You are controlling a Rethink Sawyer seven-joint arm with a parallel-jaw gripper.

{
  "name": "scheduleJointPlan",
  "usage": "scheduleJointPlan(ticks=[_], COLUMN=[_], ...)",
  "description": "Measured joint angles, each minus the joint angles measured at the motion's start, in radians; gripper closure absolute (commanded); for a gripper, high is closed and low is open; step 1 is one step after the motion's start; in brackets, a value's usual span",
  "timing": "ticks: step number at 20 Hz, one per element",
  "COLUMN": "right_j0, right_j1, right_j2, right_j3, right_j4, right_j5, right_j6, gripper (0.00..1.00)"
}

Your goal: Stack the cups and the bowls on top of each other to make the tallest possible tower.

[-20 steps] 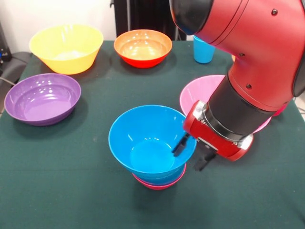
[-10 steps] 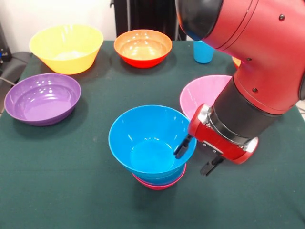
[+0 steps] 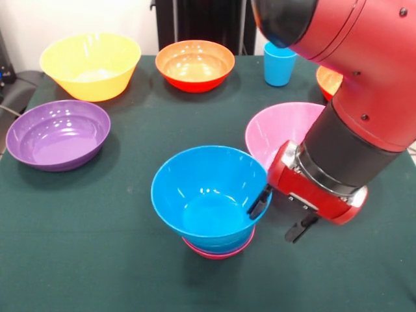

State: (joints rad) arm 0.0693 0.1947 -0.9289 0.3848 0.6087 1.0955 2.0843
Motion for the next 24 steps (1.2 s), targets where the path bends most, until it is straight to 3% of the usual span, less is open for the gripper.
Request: scheduleJointPlan(ticks=[11,24], right_j0=[0.009,0.058], right_j1=[-0.07,-0.205], right_j2=[-0.011,-0.013], right_j3=[0.014,0.11], right_j4=[-0.004,-0.061], right_j5=[0.004,0.016], right_j6=[0.0,0.0], gripper=[0.0,0.0])
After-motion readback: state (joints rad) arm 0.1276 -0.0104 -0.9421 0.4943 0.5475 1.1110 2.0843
